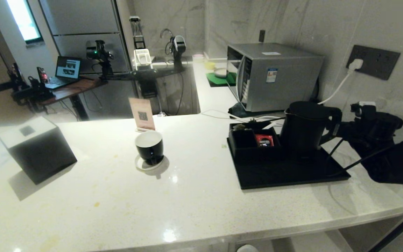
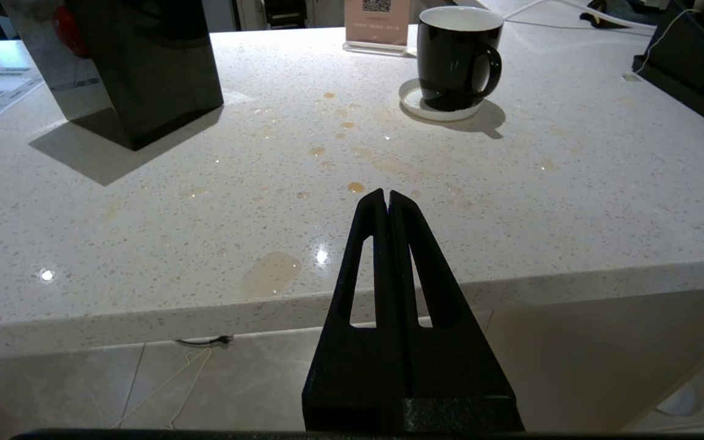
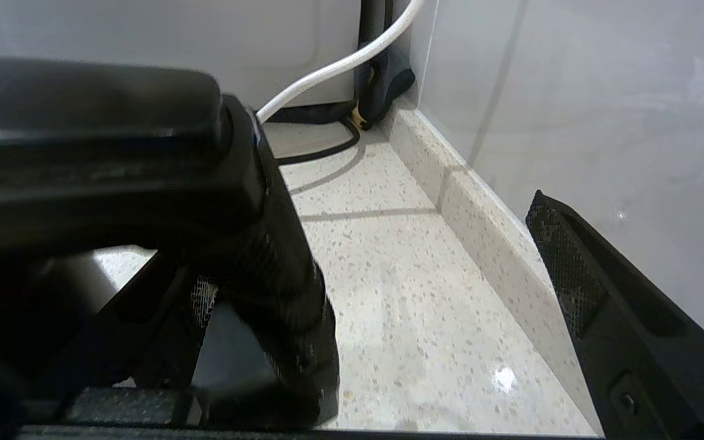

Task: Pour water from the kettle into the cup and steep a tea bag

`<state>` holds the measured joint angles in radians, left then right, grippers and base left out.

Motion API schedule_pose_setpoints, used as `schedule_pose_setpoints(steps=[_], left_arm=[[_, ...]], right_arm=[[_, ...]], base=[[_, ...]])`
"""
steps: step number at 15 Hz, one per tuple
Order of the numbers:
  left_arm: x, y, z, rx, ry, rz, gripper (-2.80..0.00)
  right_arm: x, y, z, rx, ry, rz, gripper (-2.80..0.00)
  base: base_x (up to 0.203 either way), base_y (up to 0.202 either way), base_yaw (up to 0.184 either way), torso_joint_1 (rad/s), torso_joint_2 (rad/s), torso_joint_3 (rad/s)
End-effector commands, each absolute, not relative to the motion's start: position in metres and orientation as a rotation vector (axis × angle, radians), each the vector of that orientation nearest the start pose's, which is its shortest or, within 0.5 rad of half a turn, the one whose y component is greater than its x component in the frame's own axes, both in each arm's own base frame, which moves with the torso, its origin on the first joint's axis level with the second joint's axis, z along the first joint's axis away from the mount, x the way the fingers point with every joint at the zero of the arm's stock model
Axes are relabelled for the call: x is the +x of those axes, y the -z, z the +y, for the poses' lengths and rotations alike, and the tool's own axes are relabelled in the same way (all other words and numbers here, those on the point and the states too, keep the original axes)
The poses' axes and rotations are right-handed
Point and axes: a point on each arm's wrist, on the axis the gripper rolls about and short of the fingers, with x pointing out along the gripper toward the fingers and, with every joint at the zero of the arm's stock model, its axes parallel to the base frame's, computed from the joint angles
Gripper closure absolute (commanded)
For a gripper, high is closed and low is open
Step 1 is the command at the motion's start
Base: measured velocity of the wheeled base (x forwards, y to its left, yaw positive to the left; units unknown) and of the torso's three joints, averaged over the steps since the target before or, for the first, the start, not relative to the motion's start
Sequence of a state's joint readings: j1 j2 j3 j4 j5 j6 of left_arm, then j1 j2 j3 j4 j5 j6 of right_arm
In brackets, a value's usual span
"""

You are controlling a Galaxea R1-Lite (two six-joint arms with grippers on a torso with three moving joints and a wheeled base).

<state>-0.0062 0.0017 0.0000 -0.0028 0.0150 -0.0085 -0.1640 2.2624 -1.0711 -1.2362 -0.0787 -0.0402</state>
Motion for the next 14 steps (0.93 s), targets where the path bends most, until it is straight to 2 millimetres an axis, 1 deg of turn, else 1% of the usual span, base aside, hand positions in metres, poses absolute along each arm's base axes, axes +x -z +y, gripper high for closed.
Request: schedule_pose_setpoints(steps=[1,6,12,13,14], left_arm=[[-0.023,-0.076,0.000,-0.009,-0.009,0.000,0.00],[-0.023,-0.076,0.000,-0.009,-0.009,0.000,0.00],[-0.023,-0.076,0.000,-0.009,-0.009,0.000,0.00],[-0.023,-0.076,0.000,-0.009,-0.009,0.000,0.00],[-0.023,-0.076,0.000,-0.009,-0.009,0.000,0.00]], right_arm=[[0.425,-0.101,-0.072,-0.042,0.242,-0.049,-2.80],[0.432,-0.099,-0.070,-0.042,0.233,-0.066,-2.80],[0.435,-0.099,-0.069,-0.042,0.226,-0.074,-2.80],[0.436,-0.101,-0.068,-0.043,0.225,-0.085,-2.80],[0.438,-0.101,-0.069,-0.043,0.226,-0.088,-0.80]], base=[[0.000,0.000,0.000,0.000,0.00,0.000],[0.000,0.000,0.000,0.000,0.00,0.000],[0.000,0.000,0.000,0.000,0.00,0.000],[0.000,0.000,0.000,0.000,0.00,0.000],[0.000,0.000,0.000,0.000,0.00,0.000]])
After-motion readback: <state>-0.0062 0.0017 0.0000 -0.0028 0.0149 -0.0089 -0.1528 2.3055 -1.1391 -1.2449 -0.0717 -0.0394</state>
